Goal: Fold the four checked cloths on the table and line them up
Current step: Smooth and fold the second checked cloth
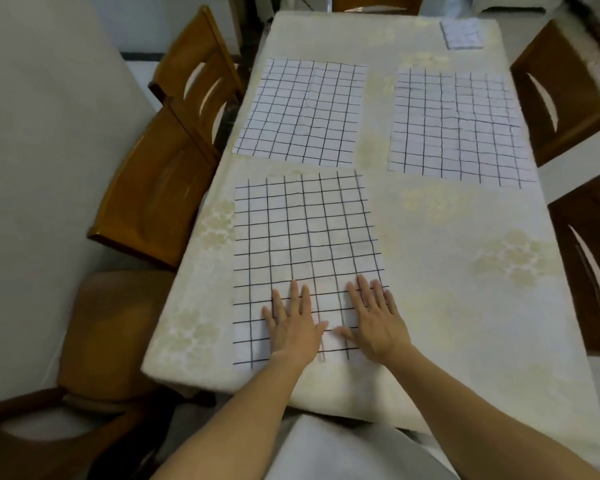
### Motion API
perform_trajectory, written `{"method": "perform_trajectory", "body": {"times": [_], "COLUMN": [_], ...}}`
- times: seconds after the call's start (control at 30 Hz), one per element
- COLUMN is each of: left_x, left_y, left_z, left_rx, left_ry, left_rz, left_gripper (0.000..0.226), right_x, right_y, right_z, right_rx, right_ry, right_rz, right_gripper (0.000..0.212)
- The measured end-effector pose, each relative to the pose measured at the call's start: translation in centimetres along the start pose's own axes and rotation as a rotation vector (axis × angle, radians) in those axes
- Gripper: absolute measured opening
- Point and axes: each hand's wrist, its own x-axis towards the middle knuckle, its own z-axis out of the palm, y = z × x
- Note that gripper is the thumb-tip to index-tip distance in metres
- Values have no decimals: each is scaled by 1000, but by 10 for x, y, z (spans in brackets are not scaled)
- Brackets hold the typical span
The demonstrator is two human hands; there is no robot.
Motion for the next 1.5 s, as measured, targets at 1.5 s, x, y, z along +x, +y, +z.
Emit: {"method": "perform_trajectory", "body": {"times": [1.5], "left_x": [-22], "left_y": [58], "left_z": [0], "left_rx": [-114], "left_ry": [39], "left_rz": [-322], "left_gripper": [85], "right_x": [-7], "right_y": [35], "right_z": [-5], "right_rx": [149], "right_ry": [-36], "right_rz": [-24], "right_gripper": [112]}}
